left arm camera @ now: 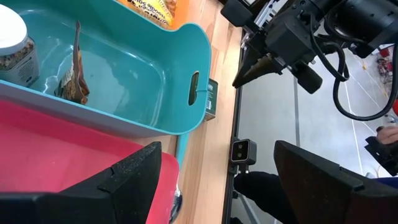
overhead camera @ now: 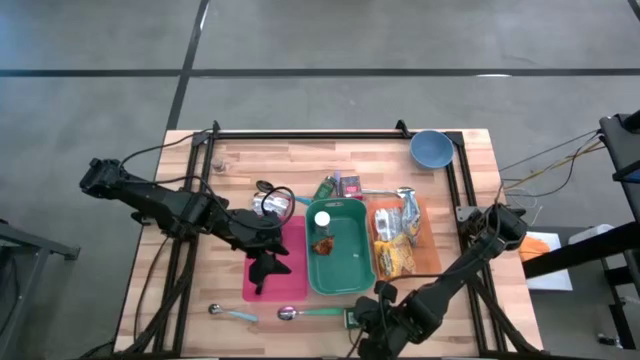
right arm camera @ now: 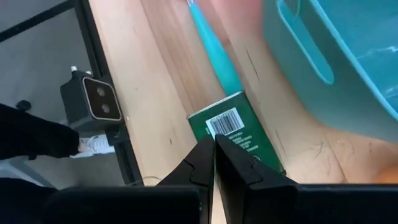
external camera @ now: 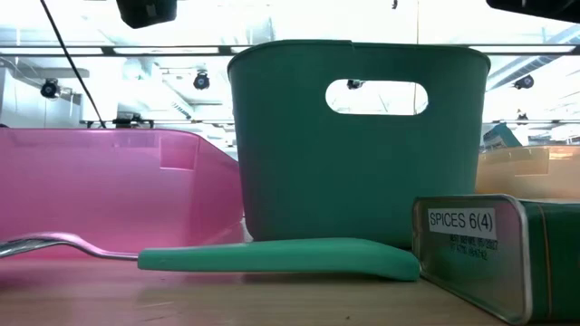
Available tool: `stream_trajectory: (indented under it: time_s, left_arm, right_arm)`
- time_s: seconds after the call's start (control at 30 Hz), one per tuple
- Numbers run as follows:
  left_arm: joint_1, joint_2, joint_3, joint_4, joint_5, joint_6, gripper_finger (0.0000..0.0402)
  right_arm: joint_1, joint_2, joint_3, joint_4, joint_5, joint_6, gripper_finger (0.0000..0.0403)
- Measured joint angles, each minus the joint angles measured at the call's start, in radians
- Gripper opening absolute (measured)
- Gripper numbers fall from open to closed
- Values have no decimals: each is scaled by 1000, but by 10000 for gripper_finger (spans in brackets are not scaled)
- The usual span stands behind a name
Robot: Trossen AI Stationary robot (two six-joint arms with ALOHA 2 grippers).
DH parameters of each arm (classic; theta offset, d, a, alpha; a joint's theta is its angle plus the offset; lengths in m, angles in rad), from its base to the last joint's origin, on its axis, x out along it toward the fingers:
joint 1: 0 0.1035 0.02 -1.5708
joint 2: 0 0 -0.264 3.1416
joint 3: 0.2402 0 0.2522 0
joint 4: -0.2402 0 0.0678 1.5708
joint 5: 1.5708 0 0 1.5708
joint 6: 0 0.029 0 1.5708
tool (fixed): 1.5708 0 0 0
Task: Pick & Place Food Item
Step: Put the black seasoning can into the green bin
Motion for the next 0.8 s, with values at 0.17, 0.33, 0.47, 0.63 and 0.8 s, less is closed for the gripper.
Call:
stream_trajectory:
  time_s: [0.17,0.33,0.47,0.63,0.8]
  left_arm:
    - [0,0,0,0,0,2,311]
    - [0,0,0,1,0,5,311]
    - [0,0,0,1,0,13,310]
    - [0,0,0,2,0,30,310]
    - [0,0,0,0,0,35,310]
  right_arm:
    - [-1,0,-1,30,-20,7,13]
    - [-8,0,-6,45,-61,102,13]
    - [-16,0,-10,36,-104,91,13]
    - [-18,0,-11,36,-137,80,16]
    - [-20,0,-14,35,-137,80,73]
